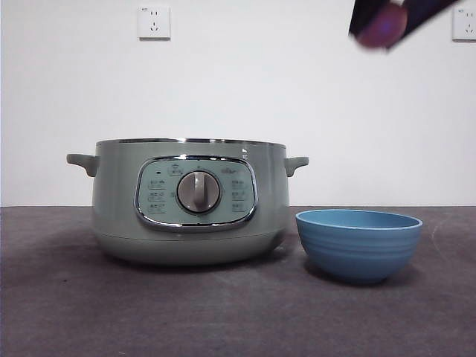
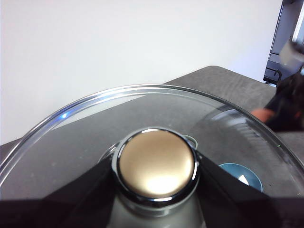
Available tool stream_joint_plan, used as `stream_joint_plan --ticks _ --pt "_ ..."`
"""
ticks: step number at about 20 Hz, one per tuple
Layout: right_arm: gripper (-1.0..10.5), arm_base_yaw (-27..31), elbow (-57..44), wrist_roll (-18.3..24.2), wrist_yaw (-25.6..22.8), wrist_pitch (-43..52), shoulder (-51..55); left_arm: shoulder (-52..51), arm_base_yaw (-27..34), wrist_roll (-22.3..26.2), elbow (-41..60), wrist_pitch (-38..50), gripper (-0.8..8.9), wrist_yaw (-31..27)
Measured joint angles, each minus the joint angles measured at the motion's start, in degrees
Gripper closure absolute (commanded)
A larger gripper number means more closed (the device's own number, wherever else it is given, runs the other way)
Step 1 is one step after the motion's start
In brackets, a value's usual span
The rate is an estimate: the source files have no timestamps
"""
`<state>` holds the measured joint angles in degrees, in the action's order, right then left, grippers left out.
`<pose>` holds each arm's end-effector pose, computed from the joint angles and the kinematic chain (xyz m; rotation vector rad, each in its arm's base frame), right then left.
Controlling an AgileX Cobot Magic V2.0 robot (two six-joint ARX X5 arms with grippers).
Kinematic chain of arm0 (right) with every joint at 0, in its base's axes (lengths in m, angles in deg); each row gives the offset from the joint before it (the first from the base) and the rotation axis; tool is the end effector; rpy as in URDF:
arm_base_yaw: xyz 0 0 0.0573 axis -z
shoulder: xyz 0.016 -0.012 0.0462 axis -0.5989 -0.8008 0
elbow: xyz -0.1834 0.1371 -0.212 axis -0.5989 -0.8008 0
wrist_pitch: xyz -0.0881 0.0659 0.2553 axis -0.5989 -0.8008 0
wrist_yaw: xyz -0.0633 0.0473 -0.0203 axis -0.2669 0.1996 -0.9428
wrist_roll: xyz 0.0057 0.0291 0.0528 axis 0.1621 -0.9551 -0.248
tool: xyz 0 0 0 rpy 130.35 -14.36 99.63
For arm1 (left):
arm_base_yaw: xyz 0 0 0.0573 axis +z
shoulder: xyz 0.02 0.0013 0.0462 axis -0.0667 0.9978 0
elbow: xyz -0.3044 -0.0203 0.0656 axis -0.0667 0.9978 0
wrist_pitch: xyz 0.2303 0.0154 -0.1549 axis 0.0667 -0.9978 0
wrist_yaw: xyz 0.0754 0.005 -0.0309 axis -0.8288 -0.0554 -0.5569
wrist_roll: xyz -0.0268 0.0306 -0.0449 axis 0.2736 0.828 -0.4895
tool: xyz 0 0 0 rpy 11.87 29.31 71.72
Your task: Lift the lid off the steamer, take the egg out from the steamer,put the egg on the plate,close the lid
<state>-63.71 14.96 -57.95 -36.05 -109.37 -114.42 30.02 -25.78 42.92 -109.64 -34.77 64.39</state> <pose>0.2327 0.1227 0.3859 -0.2357 0.8165 0.5741 0.0786 -0.0395 0.4911 0.0958 0.1770 -0.5721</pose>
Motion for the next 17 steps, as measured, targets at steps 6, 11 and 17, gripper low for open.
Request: stream_joint_plan --ticks 6,11,17 --pt "9.6 0.0 -14.56 -0.5 2.4 14.03 -3.43 0.0 0.0 0.0 0.0 -0.83 8.22 0.13" --pt "9.6 -0.07 -17.27 -0.68 3.15 20.59 -10.88 0.0 0.0 0.0 0.0 -1.77 8.22 0.13" --pt "9.6 -0.09 -17.27 -0.68 3.15 22.99 -19.96 0.0 0.0 0.0 0.0 -1.77 8.22 0.13"
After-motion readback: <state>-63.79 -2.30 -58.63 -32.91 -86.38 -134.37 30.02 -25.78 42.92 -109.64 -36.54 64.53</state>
